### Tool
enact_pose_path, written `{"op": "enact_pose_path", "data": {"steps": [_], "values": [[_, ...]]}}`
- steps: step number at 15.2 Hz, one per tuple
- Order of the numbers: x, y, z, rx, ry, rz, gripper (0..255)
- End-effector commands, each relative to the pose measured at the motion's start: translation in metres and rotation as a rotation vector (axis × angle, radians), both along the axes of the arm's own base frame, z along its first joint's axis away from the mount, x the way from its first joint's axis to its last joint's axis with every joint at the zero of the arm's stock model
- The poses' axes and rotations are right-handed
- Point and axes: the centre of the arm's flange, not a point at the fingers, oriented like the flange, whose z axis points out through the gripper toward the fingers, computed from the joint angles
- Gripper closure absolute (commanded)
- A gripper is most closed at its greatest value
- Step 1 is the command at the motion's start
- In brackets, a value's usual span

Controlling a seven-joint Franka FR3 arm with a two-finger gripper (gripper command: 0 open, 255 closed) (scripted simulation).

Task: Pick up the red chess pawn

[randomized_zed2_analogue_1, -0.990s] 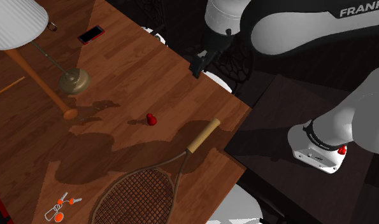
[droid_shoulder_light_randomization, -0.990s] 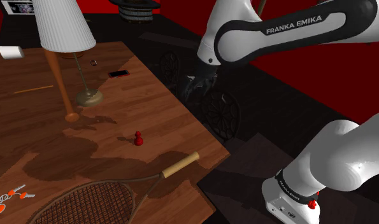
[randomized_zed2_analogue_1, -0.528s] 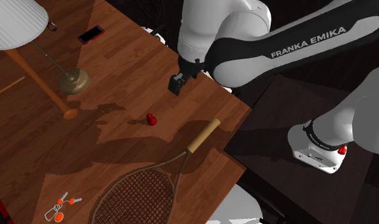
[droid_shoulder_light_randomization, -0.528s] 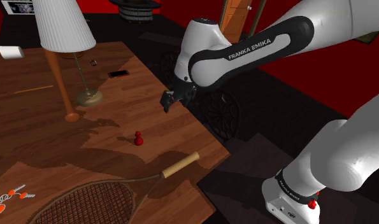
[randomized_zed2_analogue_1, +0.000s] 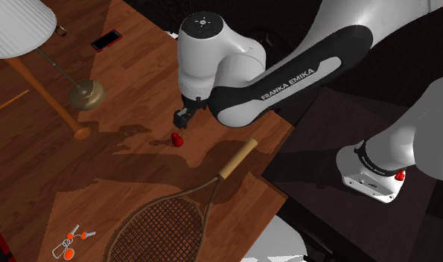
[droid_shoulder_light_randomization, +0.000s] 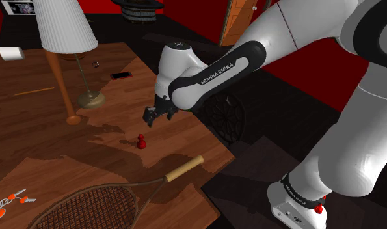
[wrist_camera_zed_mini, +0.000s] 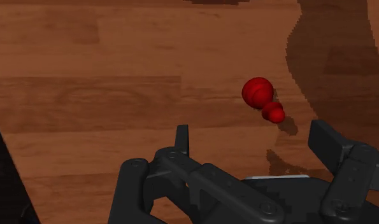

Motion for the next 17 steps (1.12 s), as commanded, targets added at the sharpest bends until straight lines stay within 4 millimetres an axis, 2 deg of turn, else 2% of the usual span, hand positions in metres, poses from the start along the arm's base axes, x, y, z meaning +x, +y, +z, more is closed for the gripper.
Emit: {"op": "enact_pose_path", "data": {"steps": [1, 8, 15, 17], "values": [[0.011, 0.015, -0.02, 0.0, -0.001, 0.007, 0], [0.047, 0.07, -0.083, -0.001, -0.006, 0.029, 0], [0.047, 0.07, -0.12, -0.001, -0.006, 0.029, 0], [0.047, 0.07, -0.123, -0.001, -0.006, 0.029, 0]]}}
